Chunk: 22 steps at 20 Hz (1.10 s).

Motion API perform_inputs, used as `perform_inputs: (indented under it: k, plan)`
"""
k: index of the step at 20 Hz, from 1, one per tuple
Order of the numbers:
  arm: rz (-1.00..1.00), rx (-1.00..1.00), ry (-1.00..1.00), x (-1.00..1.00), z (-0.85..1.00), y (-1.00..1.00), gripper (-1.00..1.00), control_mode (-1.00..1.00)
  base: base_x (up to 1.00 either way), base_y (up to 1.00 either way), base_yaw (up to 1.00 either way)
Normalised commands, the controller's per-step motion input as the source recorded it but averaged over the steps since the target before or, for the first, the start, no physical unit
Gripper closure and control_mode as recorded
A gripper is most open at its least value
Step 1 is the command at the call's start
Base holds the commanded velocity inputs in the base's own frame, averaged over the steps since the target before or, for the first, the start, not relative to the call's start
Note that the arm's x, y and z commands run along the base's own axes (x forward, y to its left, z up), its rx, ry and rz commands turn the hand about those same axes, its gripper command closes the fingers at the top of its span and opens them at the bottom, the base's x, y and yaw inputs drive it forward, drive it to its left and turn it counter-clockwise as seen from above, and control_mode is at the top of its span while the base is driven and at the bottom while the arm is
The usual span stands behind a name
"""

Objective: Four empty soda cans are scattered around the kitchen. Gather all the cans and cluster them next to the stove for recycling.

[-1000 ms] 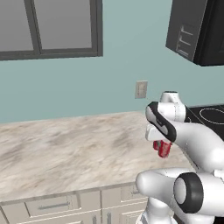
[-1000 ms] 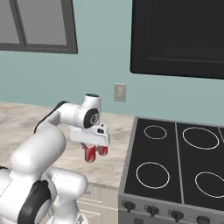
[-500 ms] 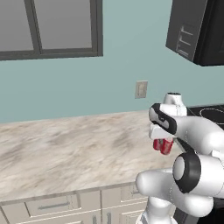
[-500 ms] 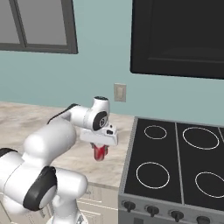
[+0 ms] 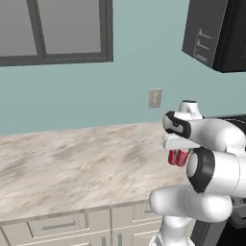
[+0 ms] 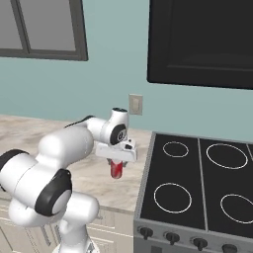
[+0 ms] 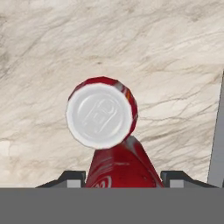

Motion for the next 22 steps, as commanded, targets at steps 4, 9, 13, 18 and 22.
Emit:
perform_inputs:
  k: [4,9,13,18,22]
  plan:
    - [0.0,0.0,0.0,0.0,-0.03,0.0,1.0,-1.0,0.0,0.0,0.0]
    - [0.0,0.0,0.0,0.0,-0.03,0.0,1.0,-1.0,0.0,0.0,0.0]
    - [0.0,0.0,0.0,0.0,-0.13,0.0,1.0,-1.0,0.0,0.0,0.0]
    - [0.0,0.0,0.0,0.0,-0.18,0.0,1.0,-1.0,0.0,0.0,0.0]
    - [0.0,0.0,0.0,0.0,-0.14,0.01,1.0,-1.0,0.0,0.0,0.0]
